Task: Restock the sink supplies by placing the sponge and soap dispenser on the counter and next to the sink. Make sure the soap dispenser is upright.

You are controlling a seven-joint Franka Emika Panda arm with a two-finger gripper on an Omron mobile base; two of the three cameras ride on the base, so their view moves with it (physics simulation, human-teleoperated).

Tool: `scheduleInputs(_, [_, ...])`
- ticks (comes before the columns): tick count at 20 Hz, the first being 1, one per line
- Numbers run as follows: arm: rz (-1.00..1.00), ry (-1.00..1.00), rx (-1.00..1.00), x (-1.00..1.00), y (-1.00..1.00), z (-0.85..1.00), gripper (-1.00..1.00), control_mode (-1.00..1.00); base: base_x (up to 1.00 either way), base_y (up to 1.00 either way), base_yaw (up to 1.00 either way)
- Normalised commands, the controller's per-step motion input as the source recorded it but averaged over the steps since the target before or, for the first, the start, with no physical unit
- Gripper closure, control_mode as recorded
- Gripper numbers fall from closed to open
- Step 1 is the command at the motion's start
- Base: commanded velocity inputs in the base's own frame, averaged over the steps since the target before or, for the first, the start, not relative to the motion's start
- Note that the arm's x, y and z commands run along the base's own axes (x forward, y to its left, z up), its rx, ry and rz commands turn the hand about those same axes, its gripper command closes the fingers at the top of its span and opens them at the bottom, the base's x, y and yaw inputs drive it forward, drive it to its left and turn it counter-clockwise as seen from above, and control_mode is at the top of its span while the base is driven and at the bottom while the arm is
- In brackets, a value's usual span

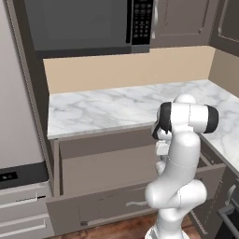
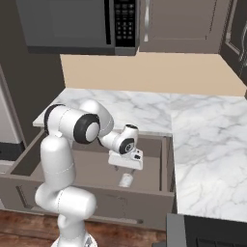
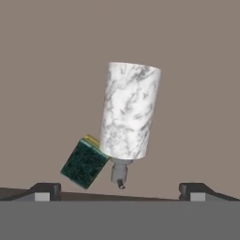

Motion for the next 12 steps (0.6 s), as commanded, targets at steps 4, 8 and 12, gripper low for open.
scheduleInputs(4, [-0.07, -0.03, 0.01, 0.13, 0.00, 0.00, -1.00, -1.00, 0.00, 0.00, 0.00])
scheduleInputs(8, [-0.07, -0.06, 0.00, 0.04, 0.00, 0.00, -1.00, -1.00, 0.00, 0.00, 0.00])
scheduleInputs(12, [-0.06, -0.06, 0.00, 0.00, 0.00, 0.00, -1.00, -1.00, 0.00, 0.00, 0.00])
